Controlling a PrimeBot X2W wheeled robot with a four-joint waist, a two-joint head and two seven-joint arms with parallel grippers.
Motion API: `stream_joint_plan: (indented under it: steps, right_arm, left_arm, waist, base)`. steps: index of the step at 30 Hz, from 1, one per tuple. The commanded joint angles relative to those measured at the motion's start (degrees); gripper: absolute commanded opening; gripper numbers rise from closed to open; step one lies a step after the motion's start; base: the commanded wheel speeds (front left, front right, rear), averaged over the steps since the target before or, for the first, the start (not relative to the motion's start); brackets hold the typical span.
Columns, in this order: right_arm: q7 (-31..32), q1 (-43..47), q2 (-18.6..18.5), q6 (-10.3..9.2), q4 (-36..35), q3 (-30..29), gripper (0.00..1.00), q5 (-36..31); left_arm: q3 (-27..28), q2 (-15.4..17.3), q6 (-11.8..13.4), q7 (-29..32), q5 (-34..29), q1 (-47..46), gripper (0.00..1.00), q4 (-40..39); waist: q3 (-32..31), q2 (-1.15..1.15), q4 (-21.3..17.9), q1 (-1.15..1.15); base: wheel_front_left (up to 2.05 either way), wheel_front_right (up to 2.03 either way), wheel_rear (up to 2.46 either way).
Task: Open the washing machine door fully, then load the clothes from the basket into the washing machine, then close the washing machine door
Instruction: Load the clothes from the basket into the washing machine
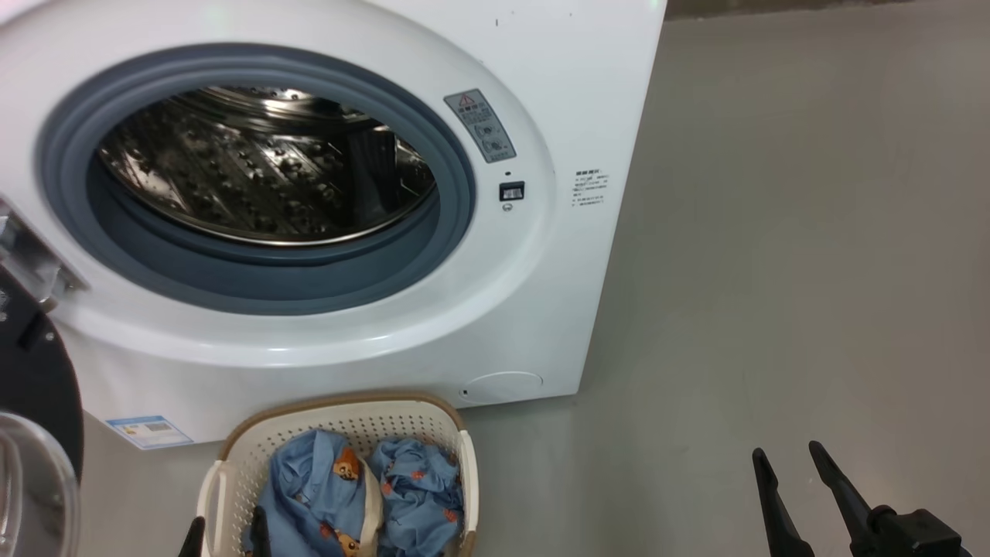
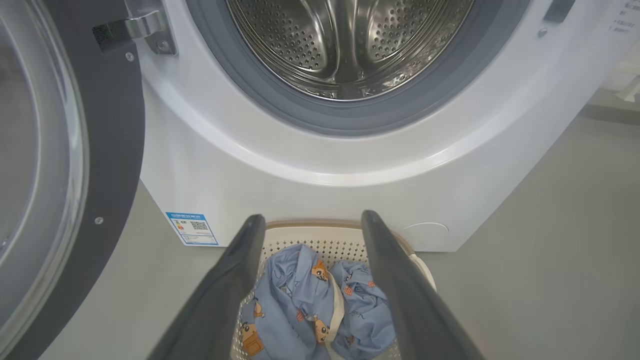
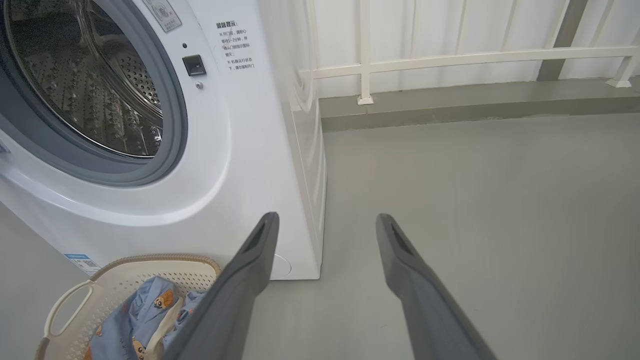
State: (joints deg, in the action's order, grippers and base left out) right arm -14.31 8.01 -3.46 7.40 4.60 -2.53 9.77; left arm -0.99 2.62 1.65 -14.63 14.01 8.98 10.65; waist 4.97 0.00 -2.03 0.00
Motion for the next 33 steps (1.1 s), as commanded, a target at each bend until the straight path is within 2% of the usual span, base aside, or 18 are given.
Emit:
stream_joint_plan:
  steps: [1, 4, 12, 16, 33]
  right_arm:
    - [-0.7, -2.2, -0.6, 0.09, -1.1, 1.6, 1.0, 0.6]
    - [-0.7, -2.7, -0.6, 0.09, -1.1, 1.7, 1.0, 0.7]
    - [-0.7, -5.3, -0.9, 0.09, -1.0, 2.3, 1.0, 1.5]
    - [-0.7, -6.4, -1.2, 0.09, -1.1, 2.5, 1.0, 1.9]
    - [-0.7, -14.5, -4.4, 0.09, -1.6, 4.6, 1.0, 3.9]
  left_arm:
    - [1.4, 0.3, -0.4, -0.4, -0.8, -3.4, 1.0, 0.5]
    - [1.2, 0.3, -0.5, -0.4, -1.0, -4.6, 1.0, 2.6]
    - [0.5, 0.9, -2.2, -0.1, 0.6, -12.5, 1.0, 17.0]
    - [0.6, 1.2, -3.0, 1.9, 1.9, -17.4, 1.0, 23.1]
    - [2.3, 3.8, -4.6, 3.7, 5.7, -39.4, 1.0, 47.2]
  waist:
    - [1.5, 0.0, -1.0, 0.0]
    - [2.3, 0.0, -1.5, 0.0]
    - [6.2, 0.0, -3.5, 0.0]
    - [8.9, 0.0, -4.2, 0.0]
    - [24.2, 0.0, -5.7, 0.0]
  base:
    - [0.0, 0.0, 0.0]
    - [0.0, 0.0, 0.0]
    - [0.0, 0.0, 0.0]
    - [0.0, 0.0, 0.0]
    - [0.0, 0.0, 0.0]
